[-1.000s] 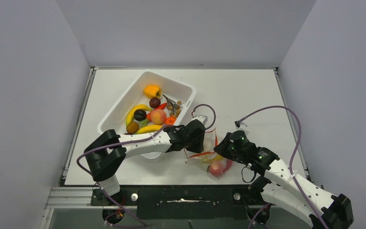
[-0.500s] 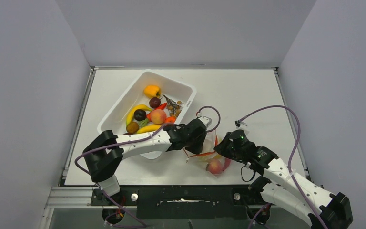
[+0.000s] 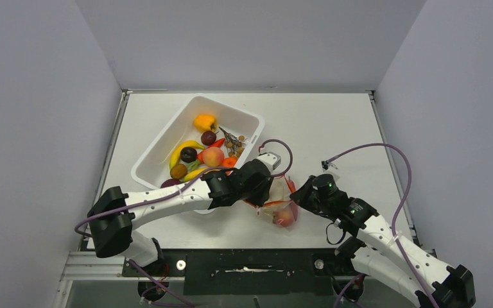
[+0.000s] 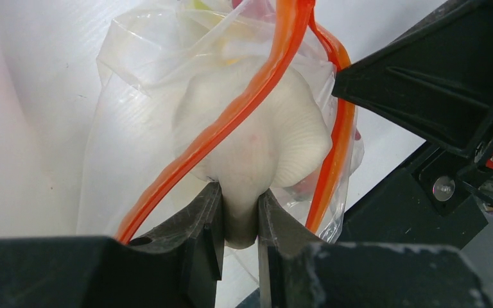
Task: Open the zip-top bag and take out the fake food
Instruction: Pick up the fake fruit from the zipper food storage bag.
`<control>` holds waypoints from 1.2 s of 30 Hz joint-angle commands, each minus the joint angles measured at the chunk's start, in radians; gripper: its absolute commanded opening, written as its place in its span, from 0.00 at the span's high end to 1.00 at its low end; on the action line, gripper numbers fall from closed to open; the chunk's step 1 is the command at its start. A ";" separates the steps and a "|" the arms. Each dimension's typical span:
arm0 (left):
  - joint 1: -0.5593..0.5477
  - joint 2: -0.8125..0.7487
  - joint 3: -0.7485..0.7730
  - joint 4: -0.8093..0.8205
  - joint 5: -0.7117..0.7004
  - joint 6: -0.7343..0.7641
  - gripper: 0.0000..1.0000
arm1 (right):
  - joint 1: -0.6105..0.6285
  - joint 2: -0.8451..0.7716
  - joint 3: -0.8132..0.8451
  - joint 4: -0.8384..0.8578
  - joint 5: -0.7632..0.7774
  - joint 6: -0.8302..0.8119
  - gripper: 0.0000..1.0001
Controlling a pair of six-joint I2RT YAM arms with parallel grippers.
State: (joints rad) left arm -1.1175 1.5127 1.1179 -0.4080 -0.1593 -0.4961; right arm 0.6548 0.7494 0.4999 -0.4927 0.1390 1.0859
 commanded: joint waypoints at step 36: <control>-0.001 0.007 -0.060 0.255 0.187 -0.076 1.00 | -0.020 0.042 0.020 0.103 -0.104 -0.048 0.99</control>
State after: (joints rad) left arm -1.1175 1.5845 1.0706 -0.2905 -0.0124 -0.5270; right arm 0.6407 0.7795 0.4995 -0.4232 0.0387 1.0470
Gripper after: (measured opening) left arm 0.185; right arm 0.023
